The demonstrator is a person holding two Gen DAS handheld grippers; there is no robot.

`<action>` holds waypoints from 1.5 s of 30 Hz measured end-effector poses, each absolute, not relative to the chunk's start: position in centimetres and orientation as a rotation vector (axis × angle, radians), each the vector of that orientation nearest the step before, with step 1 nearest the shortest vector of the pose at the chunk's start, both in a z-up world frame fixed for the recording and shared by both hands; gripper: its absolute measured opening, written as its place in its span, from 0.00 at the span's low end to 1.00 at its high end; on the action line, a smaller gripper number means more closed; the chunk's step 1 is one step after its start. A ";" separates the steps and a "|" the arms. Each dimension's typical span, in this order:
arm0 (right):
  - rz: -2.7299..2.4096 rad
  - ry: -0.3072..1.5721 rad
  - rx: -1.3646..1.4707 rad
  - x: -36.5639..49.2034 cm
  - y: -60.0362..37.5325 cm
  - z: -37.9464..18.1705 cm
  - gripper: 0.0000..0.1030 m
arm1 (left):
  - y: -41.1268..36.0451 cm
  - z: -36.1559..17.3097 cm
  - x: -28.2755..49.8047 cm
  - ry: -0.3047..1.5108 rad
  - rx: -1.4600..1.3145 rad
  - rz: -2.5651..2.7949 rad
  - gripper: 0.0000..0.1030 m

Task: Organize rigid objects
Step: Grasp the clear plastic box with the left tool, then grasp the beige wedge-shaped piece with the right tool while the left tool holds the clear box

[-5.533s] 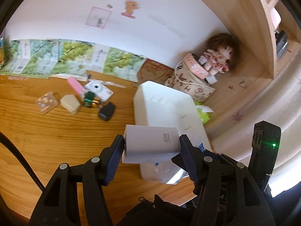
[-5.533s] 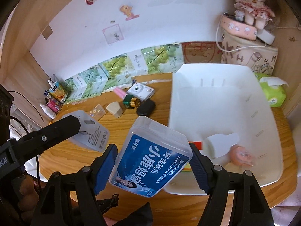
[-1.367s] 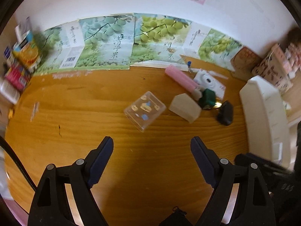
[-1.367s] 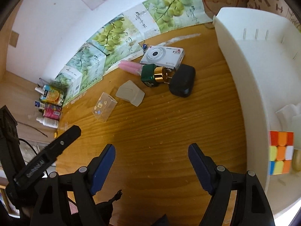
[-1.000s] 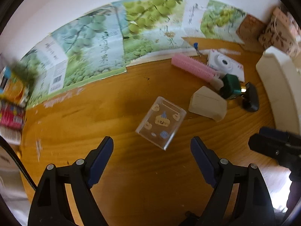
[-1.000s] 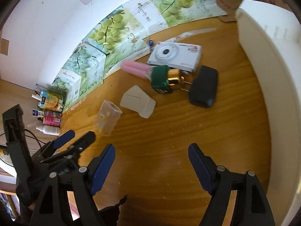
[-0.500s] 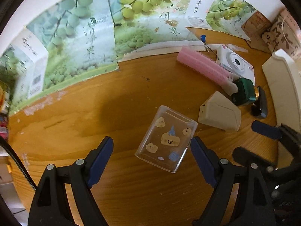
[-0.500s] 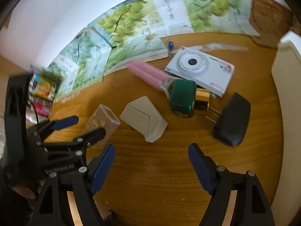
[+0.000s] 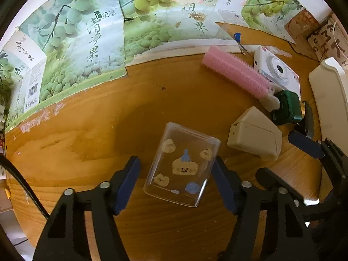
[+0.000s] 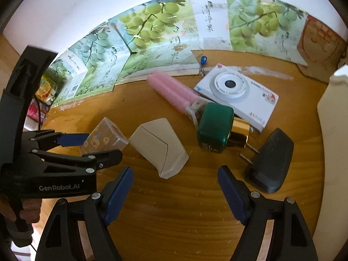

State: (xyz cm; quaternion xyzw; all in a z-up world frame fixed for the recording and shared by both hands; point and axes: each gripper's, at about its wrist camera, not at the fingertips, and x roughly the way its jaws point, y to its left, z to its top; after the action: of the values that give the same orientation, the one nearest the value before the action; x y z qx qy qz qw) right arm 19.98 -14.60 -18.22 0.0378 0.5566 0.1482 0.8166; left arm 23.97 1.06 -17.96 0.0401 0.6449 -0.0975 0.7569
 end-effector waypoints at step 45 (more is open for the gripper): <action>0.394 0.981 -0.203 20.4 -9.1 -19.3 0.59 | 6.6 -16.1 20.7 1.452 -0.256 -0.117 0.56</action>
State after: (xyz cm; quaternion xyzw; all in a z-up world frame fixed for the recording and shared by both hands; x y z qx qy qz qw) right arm 20.39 -9.10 -19.32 -0.0967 0.4671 0.1877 0.8586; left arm 20.69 6.64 -16.12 -0.1169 0.6615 -0.0531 0.7389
